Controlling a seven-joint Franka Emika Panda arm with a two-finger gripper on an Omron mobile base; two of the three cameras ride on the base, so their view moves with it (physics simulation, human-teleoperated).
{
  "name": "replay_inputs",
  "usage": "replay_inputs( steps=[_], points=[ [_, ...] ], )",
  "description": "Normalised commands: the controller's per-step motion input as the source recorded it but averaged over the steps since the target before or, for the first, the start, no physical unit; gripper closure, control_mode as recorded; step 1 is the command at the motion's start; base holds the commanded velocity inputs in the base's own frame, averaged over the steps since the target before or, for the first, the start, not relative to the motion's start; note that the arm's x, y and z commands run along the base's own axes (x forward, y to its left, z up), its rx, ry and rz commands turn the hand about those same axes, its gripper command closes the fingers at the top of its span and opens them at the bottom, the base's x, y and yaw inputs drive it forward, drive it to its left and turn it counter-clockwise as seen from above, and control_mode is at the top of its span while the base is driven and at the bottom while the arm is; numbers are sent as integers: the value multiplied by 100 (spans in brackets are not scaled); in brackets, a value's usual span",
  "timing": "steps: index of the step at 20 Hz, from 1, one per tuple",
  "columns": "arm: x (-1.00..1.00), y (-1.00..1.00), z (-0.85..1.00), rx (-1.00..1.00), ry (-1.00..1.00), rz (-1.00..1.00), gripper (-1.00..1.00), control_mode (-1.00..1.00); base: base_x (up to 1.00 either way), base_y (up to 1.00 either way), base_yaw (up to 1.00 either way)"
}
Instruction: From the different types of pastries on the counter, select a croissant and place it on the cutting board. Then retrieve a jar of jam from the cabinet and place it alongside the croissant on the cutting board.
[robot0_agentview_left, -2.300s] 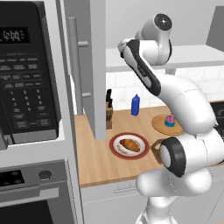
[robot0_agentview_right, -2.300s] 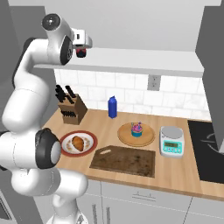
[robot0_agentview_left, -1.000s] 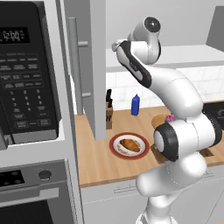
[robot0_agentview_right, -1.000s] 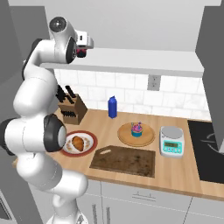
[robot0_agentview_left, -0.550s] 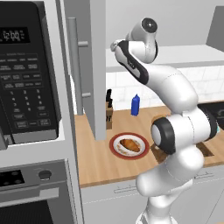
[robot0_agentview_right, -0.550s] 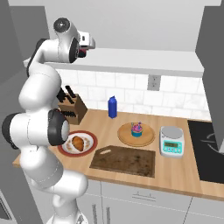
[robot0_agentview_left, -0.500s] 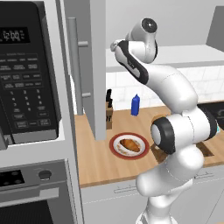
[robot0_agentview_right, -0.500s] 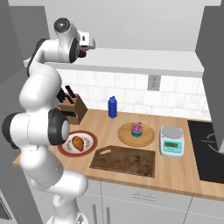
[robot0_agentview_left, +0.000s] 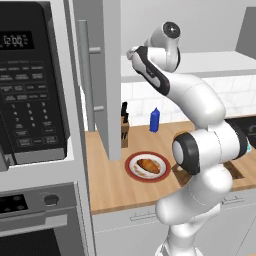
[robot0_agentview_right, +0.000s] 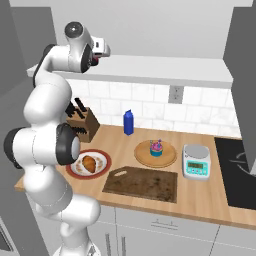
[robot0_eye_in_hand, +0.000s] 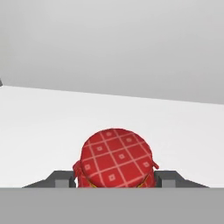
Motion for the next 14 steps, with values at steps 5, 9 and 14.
replay_inputs(
  steps=[5,9,14],
  points=[
    [0,0,-18,0,0,3,100,-100,0,0,0],
    [-21,0,-2,0,0,3,100,-100,0,0,0],
    [-54,0,2,0,1,5,100,-100,0,0,0]
  ],
)
